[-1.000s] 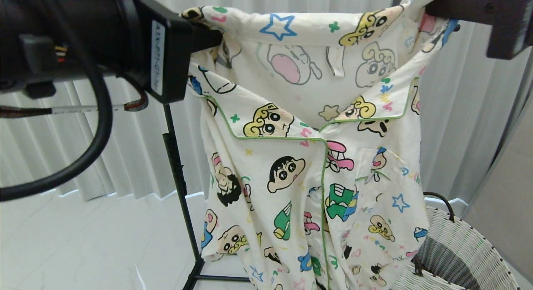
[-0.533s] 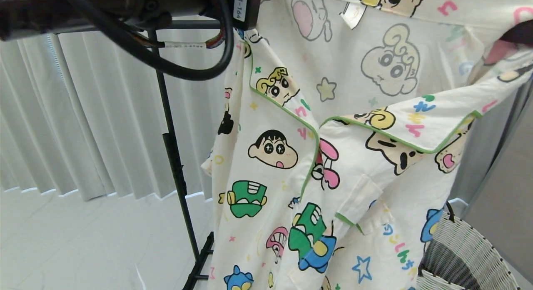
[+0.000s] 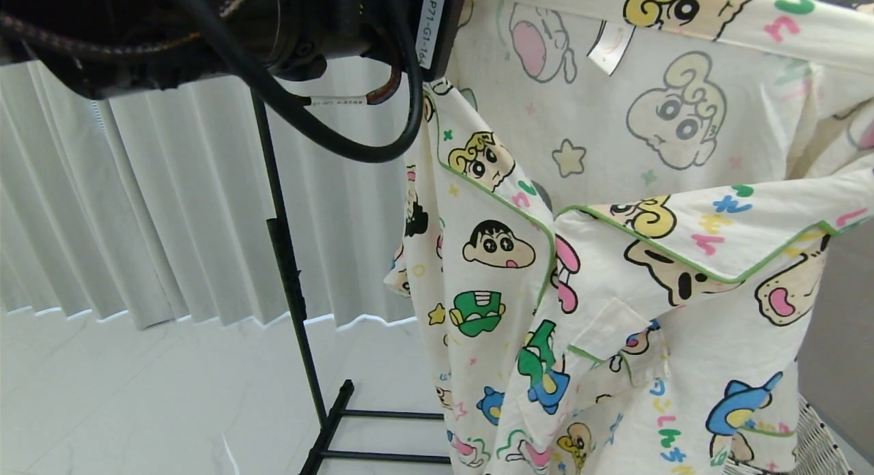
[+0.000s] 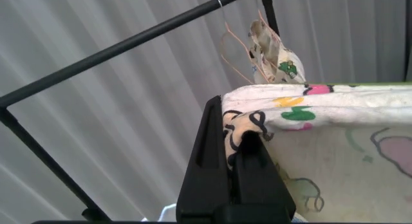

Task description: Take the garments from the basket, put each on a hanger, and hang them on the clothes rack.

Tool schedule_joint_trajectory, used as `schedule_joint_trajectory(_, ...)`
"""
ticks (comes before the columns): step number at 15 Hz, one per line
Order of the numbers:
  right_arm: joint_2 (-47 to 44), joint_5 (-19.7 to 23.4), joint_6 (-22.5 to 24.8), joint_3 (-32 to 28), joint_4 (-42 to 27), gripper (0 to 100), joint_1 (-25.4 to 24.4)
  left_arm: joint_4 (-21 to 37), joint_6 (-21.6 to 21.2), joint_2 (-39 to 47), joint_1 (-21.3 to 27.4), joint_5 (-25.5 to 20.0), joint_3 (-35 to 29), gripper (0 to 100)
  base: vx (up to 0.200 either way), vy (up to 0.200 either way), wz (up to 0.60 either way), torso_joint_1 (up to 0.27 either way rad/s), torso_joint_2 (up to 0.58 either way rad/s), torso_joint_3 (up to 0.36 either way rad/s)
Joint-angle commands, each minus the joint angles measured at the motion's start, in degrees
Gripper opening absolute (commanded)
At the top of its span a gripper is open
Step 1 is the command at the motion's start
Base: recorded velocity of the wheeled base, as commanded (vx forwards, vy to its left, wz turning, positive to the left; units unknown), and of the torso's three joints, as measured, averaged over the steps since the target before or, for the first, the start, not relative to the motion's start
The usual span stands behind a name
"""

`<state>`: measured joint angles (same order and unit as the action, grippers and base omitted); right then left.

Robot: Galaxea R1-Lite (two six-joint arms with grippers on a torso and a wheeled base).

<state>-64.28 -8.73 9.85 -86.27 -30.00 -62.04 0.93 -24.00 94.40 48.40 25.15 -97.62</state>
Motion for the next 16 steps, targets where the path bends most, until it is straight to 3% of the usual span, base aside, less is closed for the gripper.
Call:
schedule_joint_trajectory(1, -0.5, -1.4, 0.3, 0.0, 0.8, 0, 3.9, 2.5, 0.2, -2.5, 0.6, 0.3, 0.5, 0, 0.0, 0.0, 0.0, 0.0, 0.0, 0.0)
schedule_joint_trajectory(5, -5.9, -1.6, 5.4, 0.1, 13.7, 0, 12.7, 20.1, 5.9, -9.4, 5.5, 0.2, 1.6, 0, 0.0, 0.0, 0.0, 0.0, 0.0, 0.0)
schedule_joint_trajectory(7, -9.4, -1.6, 7.0, 0.0, 22.3, 0, 13.0, 25.3, 9.6, -11.3, 10.0, 0.3, 1.6, 0, 0.0, 0.0, 0.0, 0.0, 0.0, 0.0)
schedule_joint_trajectory(9, -12.4, -1.6, 7.9, -0.5, 28.2, 0, 12.9, 28.3, 12.6, -12.8, 14.0, 0.3, 1.6, 0, 0.0, 0.0, 0.0, 0.0, 0.0, 0.0)
schedule_joint_trajectory(11, -14.1, -1.6, 8.3, -0.6, 30.9, 0, 12.4, 29.7, 12.8, -13.9, 16.7, 0.3, 1.6, 0, 0.0, 0.0, 0.0, 0.0, 0.0, 0.0)
schedule_joint_trajectory(16, -15.3, -1.4, 8.4, -0.5, 31.3, 0, 12.2, 29.7, 12.7, -15.5, 17.9, 0.4, 2.3, 0, 0.0, 0.0, 0.0, 0.0, 0.0, 0.0)
